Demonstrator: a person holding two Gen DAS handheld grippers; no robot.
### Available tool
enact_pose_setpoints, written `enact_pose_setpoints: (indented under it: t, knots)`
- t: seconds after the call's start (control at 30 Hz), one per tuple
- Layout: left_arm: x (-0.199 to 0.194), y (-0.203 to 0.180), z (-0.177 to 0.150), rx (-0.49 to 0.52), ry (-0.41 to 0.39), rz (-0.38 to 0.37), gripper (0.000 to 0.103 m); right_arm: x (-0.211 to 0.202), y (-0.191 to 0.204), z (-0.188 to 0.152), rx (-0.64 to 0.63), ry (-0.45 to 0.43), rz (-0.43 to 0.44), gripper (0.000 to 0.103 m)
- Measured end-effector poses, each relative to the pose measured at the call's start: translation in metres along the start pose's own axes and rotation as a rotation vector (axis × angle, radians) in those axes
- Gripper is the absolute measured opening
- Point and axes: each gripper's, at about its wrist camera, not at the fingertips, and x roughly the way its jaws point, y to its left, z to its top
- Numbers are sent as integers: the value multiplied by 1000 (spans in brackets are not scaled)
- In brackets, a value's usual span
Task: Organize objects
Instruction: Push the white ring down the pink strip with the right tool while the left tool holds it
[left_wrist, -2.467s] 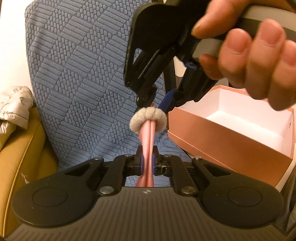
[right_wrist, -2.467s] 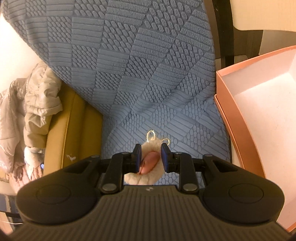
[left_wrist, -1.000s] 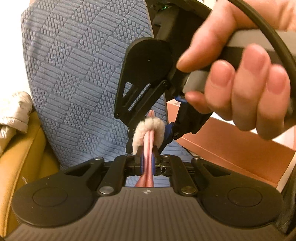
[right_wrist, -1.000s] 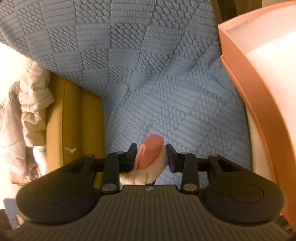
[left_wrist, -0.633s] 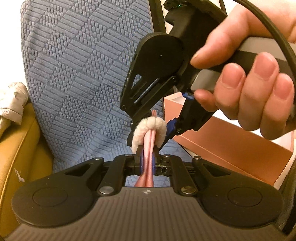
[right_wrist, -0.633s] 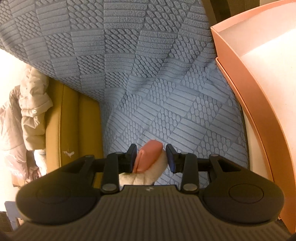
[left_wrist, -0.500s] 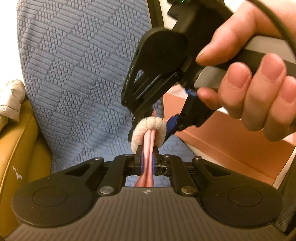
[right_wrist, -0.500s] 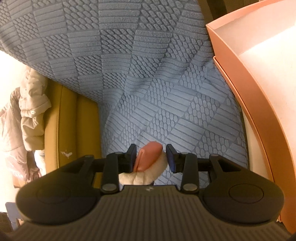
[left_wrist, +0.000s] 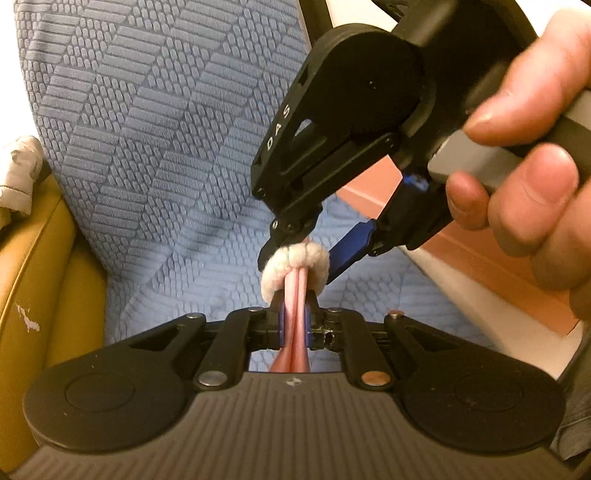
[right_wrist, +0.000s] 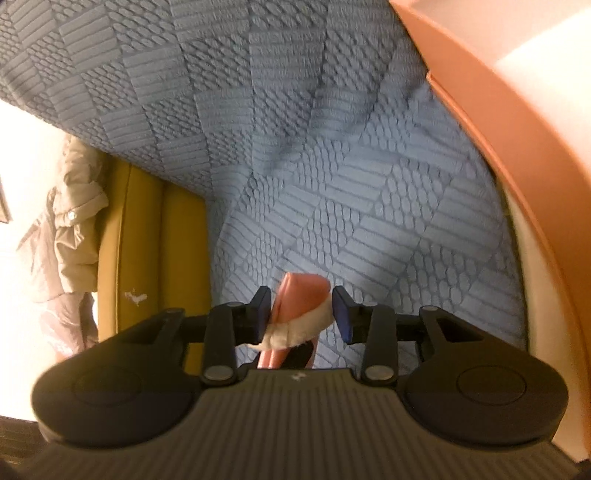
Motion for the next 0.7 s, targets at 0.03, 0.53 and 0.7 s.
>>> enact_pose_setpoints:
  t: [0.03, 0.53, 0.7]
  knots:
    - [3, 0, -1, 5, 11, 6, 12, 2, -2, -3, 1, 0, 11, 38]
    - [27, -3, -9, -39, 84, -19, 38, -14, -5, 14, -50, -120, -5, 15]
    - [32, -11, -14, -48, 115, -43, 40, -20, -12, 21, -59, -152, -19, 15]
